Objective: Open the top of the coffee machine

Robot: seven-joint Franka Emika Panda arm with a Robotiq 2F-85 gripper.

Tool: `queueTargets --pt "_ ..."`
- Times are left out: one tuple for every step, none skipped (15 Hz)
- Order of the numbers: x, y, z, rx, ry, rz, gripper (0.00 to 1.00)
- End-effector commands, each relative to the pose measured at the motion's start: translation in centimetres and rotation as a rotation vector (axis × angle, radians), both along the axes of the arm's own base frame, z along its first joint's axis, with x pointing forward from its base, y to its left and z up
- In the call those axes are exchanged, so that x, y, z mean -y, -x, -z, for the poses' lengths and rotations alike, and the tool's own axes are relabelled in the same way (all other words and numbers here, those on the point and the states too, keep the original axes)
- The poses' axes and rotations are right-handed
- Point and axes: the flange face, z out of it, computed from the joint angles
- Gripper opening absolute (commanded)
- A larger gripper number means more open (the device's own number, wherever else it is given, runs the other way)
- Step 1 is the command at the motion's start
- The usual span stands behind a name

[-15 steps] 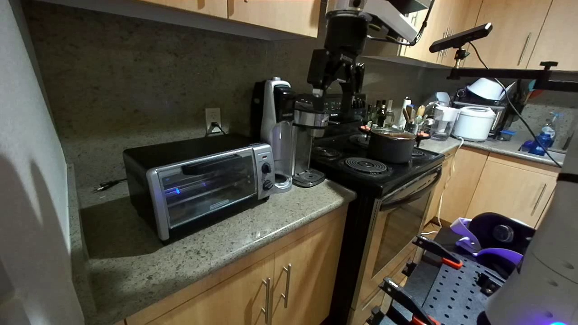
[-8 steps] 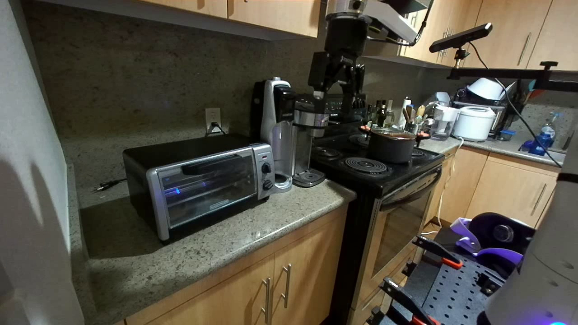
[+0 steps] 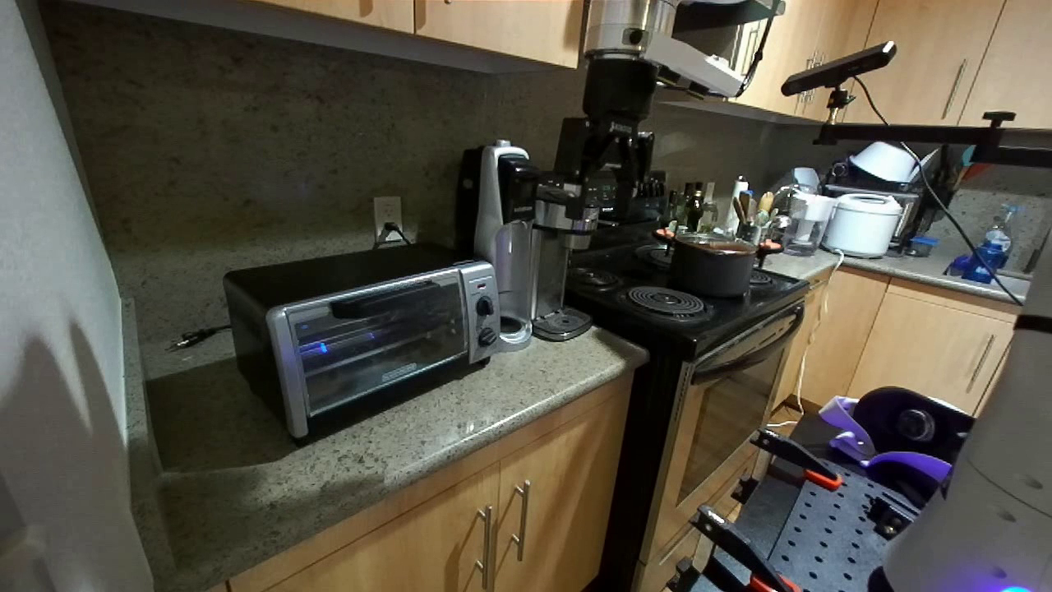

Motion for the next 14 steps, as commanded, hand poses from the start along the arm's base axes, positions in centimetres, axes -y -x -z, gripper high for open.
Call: queueTargets --pt "1.1 -1.4 -0.2 0.046 0.003 0.022 1.00" --pt "1.3 -1.7 -0.3 0.056 -0.001 0.030 1.00" --pt "1.6 -2.0 -0.7 0.070 -0.007 0.040 1.00" --pt "1.9 -2.3 -1.1 0.084 -0.011 0.051 1.00" --pt "2.3 -2.6 -1.4 0.096 -0.013 0.060 1.00" --pt "2.8 -2.9 -1.7 0.108 -0.013 0.073 1.00" --pt "3.3 -3.1 -2.1 0.119 -0.012 0.088 1.00" --pt "4.1 -3.3 -2.6 0.131 -0.012 0.108 1.00" --pt "4.9 -3.4 -3.1 0.144 -0.014 0.128 1.00" --pt "5.7 -3.6 -3.4 0.153 -0.021 0.146 1.00" --pt "6.6 -3.8 -3.8 0.162 -0.023 0.168 1.00" --pt "7.7 -4.0 -4.1 0.171 -0.025 0.189 1.00" --pt "8.6 -4.2 -4.3 0.180 -0.026 0.209 1.00" --pt "9.6 -4.4 -4.5 0.188 -0.026 0.229 1.00"
